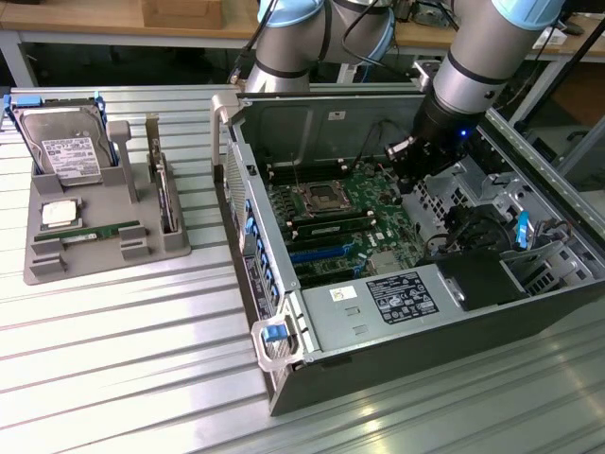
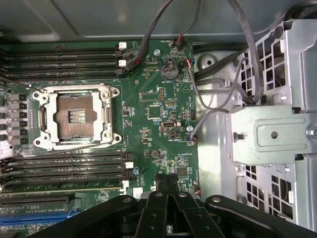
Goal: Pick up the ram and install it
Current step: 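Press down the ram until it locks into place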
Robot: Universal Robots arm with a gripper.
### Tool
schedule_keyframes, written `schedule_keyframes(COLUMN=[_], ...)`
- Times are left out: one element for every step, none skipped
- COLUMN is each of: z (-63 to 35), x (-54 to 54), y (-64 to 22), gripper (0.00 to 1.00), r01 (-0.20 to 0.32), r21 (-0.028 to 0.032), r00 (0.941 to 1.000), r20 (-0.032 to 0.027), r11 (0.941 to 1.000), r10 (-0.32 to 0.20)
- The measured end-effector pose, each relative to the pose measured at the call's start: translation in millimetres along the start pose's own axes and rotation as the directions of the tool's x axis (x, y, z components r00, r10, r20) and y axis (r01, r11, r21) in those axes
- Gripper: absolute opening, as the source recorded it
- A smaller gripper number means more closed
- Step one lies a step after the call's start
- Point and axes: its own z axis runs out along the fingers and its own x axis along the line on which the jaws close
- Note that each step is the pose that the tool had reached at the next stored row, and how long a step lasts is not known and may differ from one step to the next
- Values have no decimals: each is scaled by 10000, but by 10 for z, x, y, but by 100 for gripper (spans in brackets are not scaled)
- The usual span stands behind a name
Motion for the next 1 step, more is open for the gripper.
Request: schedule_keyframes(z=[0], x=[0], y=[0], gripper=[10], r01=[0], r21=[0], r00=[10000], r20=[0], r11=[10000], r10=[0])
